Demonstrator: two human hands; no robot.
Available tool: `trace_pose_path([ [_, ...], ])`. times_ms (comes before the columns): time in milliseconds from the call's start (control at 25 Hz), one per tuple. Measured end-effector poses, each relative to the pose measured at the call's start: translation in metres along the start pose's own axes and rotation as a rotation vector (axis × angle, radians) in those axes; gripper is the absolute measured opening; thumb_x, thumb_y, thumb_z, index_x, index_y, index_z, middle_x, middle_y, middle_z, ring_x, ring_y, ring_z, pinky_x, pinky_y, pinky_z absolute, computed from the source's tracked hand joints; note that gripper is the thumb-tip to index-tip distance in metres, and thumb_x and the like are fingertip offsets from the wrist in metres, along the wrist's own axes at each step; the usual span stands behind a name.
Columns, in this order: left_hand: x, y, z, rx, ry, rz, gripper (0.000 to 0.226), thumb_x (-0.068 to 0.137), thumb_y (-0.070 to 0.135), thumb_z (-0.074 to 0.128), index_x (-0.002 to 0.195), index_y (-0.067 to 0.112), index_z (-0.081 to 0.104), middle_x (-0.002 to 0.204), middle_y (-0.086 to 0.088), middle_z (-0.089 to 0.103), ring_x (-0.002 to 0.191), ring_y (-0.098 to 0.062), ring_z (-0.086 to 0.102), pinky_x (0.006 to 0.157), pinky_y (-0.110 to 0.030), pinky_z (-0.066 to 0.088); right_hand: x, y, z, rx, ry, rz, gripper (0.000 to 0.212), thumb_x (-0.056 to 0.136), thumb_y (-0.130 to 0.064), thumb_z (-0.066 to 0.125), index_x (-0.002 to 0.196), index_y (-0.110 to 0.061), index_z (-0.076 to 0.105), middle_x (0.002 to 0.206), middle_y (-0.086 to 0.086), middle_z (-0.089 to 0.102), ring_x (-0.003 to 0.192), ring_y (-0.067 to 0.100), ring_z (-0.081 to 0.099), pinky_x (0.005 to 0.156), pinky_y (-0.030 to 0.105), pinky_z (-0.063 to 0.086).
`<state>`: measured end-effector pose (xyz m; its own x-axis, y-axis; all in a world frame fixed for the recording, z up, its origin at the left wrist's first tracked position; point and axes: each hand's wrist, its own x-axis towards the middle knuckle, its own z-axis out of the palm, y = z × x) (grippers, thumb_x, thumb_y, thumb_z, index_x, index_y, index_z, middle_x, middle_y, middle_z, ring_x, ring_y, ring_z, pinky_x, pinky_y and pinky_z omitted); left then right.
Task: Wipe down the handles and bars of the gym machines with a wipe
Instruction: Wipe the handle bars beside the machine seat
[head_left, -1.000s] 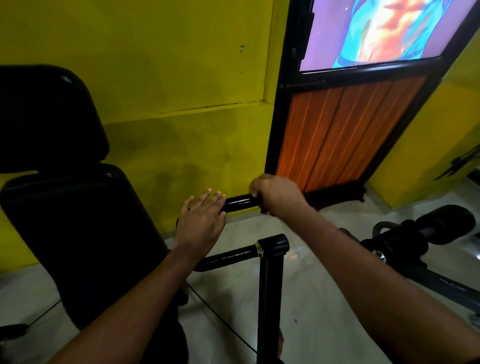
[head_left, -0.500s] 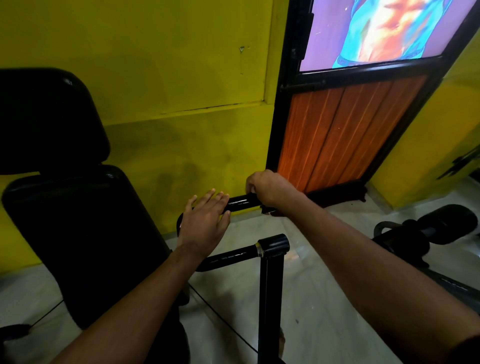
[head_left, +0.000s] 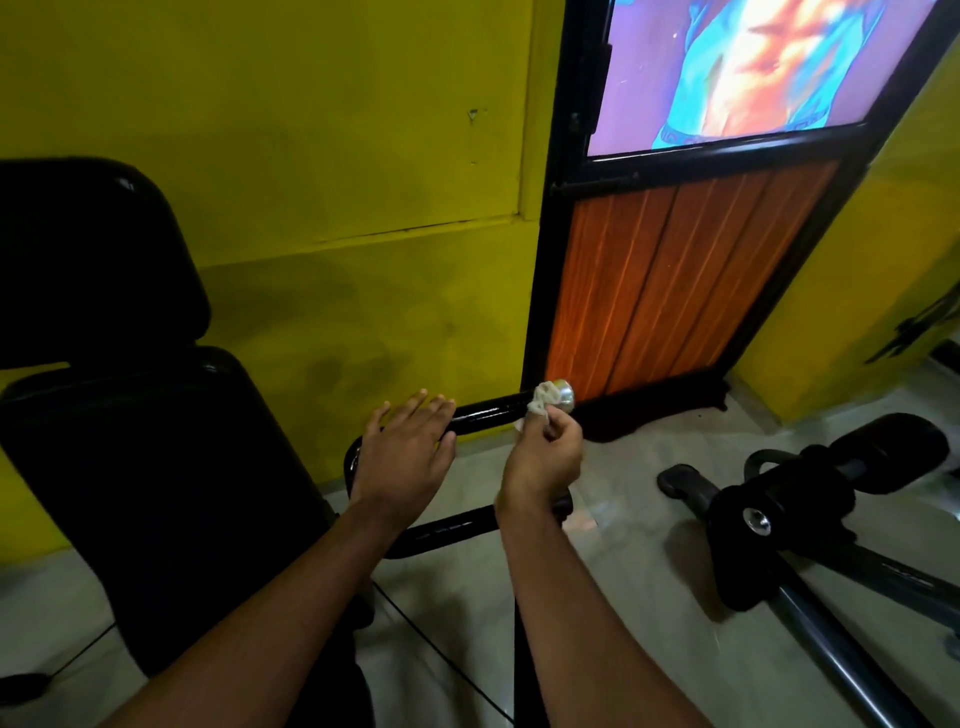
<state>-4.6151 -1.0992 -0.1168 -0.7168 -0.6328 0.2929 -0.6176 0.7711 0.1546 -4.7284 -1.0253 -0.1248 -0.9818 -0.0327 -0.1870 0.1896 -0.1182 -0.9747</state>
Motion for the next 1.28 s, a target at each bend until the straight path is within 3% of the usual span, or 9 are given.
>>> trace_pose_path([
  [120, -0.001, 0.001, -0.003, -0.001, -0.022, -0.005, 0.054, 0.097, 0.043, 0.026, 0.139, 0.022, 0.053, 0.142, 0.004, 0.053, 0.139, -0.014, 0.039, 0.111, -0.045, 0.03, 0.002, 0.001, 0.015, 0.237, -0.003, 0.372, 0.012, 0.096, -0.007, 0.058, 0.107, -0.012, 0.061, 0.097, 0.005, 0.066, 0.079, 0.009, 0.063, 0.071, 0.026, 0.053],
  [240, -0.002, 0.001, -0.002, -0.005, -0.033, -0.005, 0.051, 0.097, 0.041, 0.033, 0.141, 0.022, 0.05, 0.145, 0.004, 0.05, 0.141, -0.015, 0.036, 0.113, -0.046, 0.028, 0.008, -0.002, 0.011, 0.515, -0.076, 0.564, 0.026, 0.097, 0.006, 0.049, 0.122, 0.001, 0.056, 0.086, 0.007, 0.06, 0.077, 0.014, 0.058, 0.096, 0.04, 0.052],
  [360, -0.004, 0.001, -0.002, 0.023, -0.029, 0.005, 0.052, 0.097, 0.041, 0.032, 0.141, 0.021, 0.051, 0.144, 0.003, 0.051, 0.14, -0.015, 0.037, 0.112, -0.046, 0.029, 0.01, -0.003, 0.001, 0.614, -0.256, 0.646, 0.021, 0.098, 0.006, 0.046, 0.114, -0.002, 0.058, 0.093, 0.01, 0.06, 0.084, 0.017, 0.061, 0.097, 0.035, 0.051],
  [600, -0.004, 0.003, -0.006, 0.037, -0.067, 0.017, 0.051, 0.099, 0.038, 0.036, 0.146, 0.02, 0.042, 0.151, 0.002, 0.043, 0.144, -0.015, 0.03, 0.115, -0.043, 0.024, 0.015, 0.001, 0.004, 0.784, -0.371, 0.767, 0.026, 0.102, 0.004, 0.036, 0.107, -0.007, 0.059, 0.102, 0.01, 0.064, 0.095, 0.018, 0.062, 0.091, 0.032, 0.052],
  [800, -0.016, 0.008, -0.012, 0.046, -0.125, 0.032, 0.057, 0.101, 0.032, 0.042, 0.153, 0.018, 0.025, 0.159, -0.002, 0.026, 0.148, -0.017, 0.019, 0.119, -0.039, 0.011, -0.005, -0.001, -0.003, 0.462, -0.444, 0.673, 0.016, 0.098, 0.008, 0.046, 0.099, -0.001, 0.06, 0.093, 0.013, 0.064, 0.088, 0.018, 0.063, 0.094, 0.031, 0.052],
  [960, -0.035, 0.009, -0.026, 0.051, -0.139, 0.011, 0.058, 0.101, 0.032, 0.041, 0.154, 0.018, 0.023, 0.161, -0.001, 0.02, 0.149, -0.016, 0.014, 0.12, -0.036, 0.008, -0.031, -0.014, -0.02, 0.2, -0.608, 0.57, 0.019, 0.093, 0.007, 0.052, 0.082, -0.003, 0.064, 0.08, 0.013, 0.067, 0.075, 0.021, 0.065, 0.083, 0.033, 0.054],
  [1120, -0.065, 0.001, -0.05, -0.005, -0.114, -0.156, 0.054, 0.1, 0.032, 0.045, 0.151, 0.019, 0.034, 0.157, 0.0, 0.032, 0.145, -0.015, 0.027, 0.115, -0.033, 0.024, -0.052, -0.032, -0.018, -0.092, -0.772, 0.369, 0.019, 0.091, -0.001, 0.051, 0.09, -0.008, 0.068, 0.083, 0.011, 0.068, 0.074, 0.021, 0.061, 0.061, 0.03, 0.05],
  [1280, -0.119, -0.015, -0.078, -0.015, -0.008, -0.426, 0.046, 0.097, 0.031, 0.048, 0.142, 0.02, 0.049, 0.144, 0.0, 0.051, 0.133, -0.018, 0.046, 0.108, -0.033, 0.039, -0.072, -0.031, -0.014, -0.245, -0.982, 0.273, 0.012, 0.09, -0.003, 0.055, 0.082, -0.006, 0.063, 0.074, 0.009, 0.061, 0.07, 0.022, 0.055, 0.062, 0.032, 0.048],
])
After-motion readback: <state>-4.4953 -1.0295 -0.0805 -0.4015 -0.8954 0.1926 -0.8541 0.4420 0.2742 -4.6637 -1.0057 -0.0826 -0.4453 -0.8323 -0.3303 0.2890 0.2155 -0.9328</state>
